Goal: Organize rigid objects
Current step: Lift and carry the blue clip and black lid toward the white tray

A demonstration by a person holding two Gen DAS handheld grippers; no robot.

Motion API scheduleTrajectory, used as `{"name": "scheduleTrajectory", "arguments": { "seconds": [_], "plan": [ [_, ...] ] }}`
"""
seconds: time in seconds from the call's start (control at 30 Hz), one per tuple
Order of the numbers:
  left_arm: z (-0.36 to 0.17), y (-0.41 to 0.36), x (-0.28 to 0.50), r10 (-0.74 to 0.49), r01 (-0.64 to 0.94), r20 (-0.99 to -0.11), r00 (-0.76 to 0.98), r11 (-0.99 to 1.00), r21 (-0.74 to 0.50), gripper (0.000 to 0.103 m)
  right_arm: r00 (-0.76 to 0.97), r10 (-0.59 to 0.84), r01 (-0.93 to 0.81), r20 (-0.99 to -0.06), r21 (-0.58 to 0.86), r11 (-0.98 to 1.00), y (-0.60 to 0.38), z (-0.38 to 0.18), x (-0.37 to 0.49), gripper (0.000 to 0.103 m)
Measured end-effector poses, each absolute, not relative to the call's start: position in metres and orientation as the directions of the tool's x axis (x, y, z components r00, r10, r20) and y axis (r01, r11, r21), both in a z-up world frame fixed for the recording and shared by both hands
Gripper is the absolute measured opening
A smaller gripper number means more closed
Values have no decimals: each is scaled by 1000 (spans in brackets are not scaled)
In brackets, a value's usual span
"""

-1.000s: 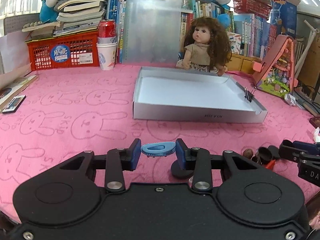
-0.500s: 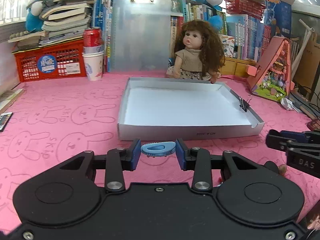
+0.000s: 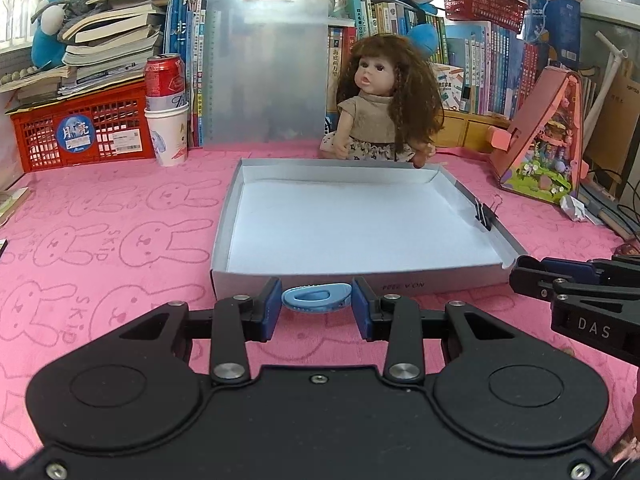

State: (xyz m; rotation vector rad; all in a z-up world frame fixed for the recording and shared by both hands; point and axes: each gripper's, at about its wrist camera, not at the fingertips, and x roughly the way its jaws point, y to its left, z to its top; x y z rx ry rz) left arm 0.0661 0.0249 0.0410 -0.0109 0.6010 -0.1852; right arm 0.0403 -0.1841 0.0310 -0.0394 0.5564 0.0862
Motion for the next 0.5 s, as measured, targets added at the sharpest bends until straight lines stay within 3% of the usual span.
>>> {"name": "scheduleTrajectory", "arguments": {
  "seconds": [0.5],
  "plan": [
    [44,13,145,-190,161,-617,763,982,-103,35,821,99,-105,-563,21,994,-200,42,108,37]
  ]
}}
